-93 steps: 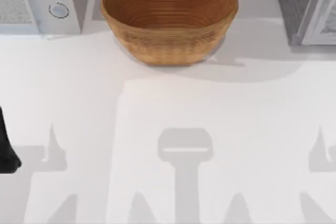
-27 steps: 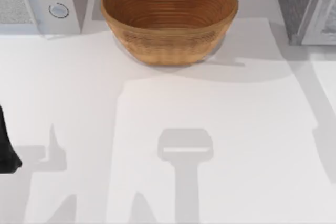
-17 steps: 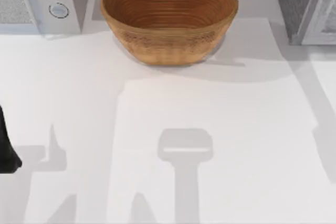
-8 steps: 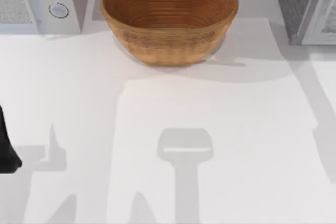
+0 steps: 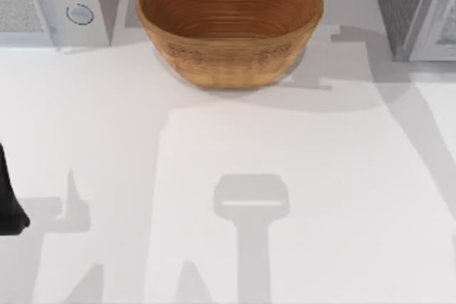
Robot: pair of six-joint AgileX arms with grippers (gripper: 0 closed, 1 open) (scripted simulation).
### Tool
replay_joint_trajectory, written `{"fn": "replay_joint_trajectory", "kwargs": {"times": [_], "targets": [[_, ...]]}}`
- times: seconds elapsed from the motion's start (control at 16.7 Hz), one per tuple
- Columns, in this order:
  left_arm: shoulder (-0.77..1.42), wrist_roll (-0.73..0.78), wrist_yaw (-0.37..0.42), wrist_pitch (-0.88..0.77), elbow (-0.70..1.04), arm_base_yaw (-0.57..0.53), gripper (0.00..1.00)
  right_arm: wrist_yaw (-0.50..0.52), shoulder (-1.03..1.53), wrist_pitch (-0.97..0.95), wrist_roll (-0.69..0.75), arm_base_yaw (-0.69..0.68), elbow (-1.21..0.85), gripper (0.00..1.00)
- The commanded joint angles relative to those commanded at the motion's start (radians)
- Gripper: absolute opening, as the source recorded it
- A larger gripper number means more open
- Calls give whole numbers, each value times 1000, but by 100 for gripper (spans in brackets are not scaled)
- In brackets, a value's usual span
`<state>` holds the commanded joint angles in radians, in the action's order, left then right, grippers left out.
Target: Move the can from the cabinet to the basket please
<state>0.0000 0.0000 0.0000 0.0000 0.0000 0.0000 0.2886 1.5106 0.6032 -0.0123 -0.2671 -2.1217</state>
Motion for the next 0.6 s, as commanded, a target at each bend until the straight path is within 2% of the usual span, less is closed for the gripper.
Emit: {"fn": "replay_joint_trajectory", "kwargs": {"times": [0.24,0.6], "targets": [[0,0,0,0,0,0,100,52,-135,109,0,-55,27,0],[0,0,0,0,0,0,100,56,-146,120,-2,-57,34,0]]}}
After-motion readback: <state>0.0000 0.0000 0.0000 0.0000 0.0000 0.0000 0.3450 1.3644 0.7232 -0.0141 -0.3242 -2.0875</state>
